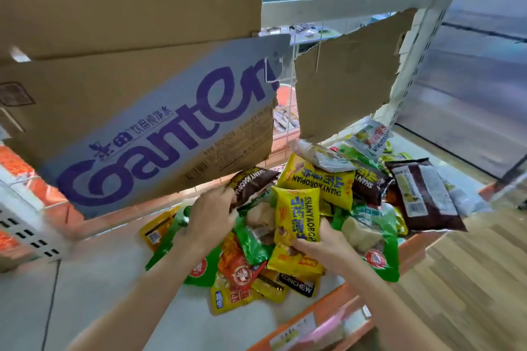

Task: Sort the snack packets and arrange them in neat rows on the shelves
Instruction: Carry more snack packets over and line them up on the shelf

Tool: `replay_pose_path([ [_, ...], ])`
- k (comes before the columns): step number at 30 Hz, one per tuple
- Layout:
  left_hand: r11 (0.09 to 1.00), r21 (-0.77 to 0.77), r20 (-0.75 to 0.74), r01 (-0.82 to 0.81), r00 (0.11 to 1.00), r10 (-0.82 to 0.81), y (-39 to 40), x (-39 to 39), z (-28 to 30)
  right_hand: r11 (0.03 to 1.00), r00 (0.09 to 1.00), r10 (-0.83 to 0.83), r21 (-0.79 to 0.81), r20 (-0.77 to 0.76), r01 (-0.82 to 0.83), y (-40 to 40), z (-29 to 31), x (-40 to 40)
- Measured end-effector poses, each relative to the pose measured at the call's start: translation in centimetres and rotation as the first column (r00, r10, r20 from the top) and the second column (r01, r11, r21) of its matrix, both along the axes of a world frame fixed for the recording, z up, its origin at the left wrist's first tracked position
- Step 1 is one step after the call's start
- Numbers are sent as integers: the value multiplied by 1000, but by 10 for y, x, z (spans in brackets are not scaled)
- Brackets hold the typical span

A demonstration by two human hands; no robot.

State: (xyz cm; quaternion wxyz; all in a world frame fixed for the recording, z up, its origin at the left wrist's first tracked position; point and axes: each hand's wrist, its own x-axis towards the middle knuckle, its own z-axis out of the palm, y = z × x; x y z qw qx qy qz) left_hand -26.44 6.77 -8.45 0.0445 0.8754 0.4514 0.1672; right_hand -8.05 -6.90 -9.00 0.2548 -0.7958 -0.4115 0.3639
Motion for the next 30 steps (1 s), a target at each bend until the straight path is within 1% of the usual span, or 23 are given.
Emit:
replay_pose_path([
  [2, 991, 29, 52, 134, 989, -136, -18, -2, 5, 1000, 1000, 5, 14, 0, -5, 1, -3, 2],
  [3, 980, 8, 52, 197, 979, -197, -27, -4, 7, 1000, 1000, 10, 13, 6, -10, 2, -4, 3],
  [5, 941, -105, 36, 321, 947, -319, -41, -10, 10, 1000, 1000, 10, 5, 25, -10, 4, -6, 3],
  [7, 897, -203, 24, 394, 917, -397, -48, -16, 11, 1000, 999, -3, 11, 38, 3, 5, -9, 4],
  [8, 893, -229, 66, 387, 922, -383, -51, -18, 11, 1000, 999, -4, 14, 37, 3, 5, -10, 4],
  [9, 909, -244, 130, 338, 940, -315, -53, -20, 10, 1000, 999, 2, 16, 37, -2, 5, -11, 4],
  [11, 968, -202, 240, 145, 966, -95, -51, -21, 7, 1000, 999, 20, 19, 43, -21, 6, -12, 5],
  [12, 984, -173, 264, 32, 964, 15, -50, -20, 9, 999, 998, 29, 23, 53, -30, 6, -12, 6],
  [13, 983, -170, 246, -67, 963, 108, -48, -20, 9, 999, 997, 37, 27, 66, -39, 6, -12, 6],
  [14, 967, -204, 174, -151, 967, 188, -45, -20, 9, 998, 996, 44, 30, 78, -46, 6, -12, 6],
  [15, 937, -267, 59, -226, 967, 250, -43, -20, 7, 998, 995, 49, 32, 87, -52, 6, -12, 5],
  [17, 887, -338, -134, -314, 949, 285, -40, -17, 2, 998, 995, 51, 39, 91, -55, 5, -12, 4],
  [18, 882, -339, -187, -328, 942, 279, -41, -14, 0, 997, 995, 50, 52, 88, -55, 5, -13, 3],
  [19, 882, -345, -202, -321, 943, 264, -43, -10, -1, 996, 995, 49, 73, 86, -55, 4, -13, 2],
  [20, 882, -366, -181, -296, 953, 245, -46, -6, -1, 994, 995, 46, 92, 87, -54, 3, -14, 1],
  [22, 863, -437, -71, -255, 966, 250, -52, 2, 0, 991, 995, 48, 122, 92, -59, 0, -14, -1],
  [24, 826, -522, 68, -211, 956, 287, -60, 5, 3, 984, 996, 53, 165, 77, -65, -3, -12, -1],
  [26, 781, -611, 193, -128, 933, 303, -69, 3, 5, 975, 999, 47, 219, -17, -42, -8, -10, 2],
  [27, 756, -649, 237, -88, 920, 311, -76, 2, 5, 970, 992, 53, 242, -110, -25, -10, -8, 3],
  [29, 727, -685, 295, -54, 891, 345, -90, -2, 5, 958, 956, 96, 287, -279, -13, -16, -4, 3],
  [30, 713, -700, 324, -48, 868, 376, -98, -5, 5, 955, 940, 126, 295, -316, -29, -20, -3, 2],
])
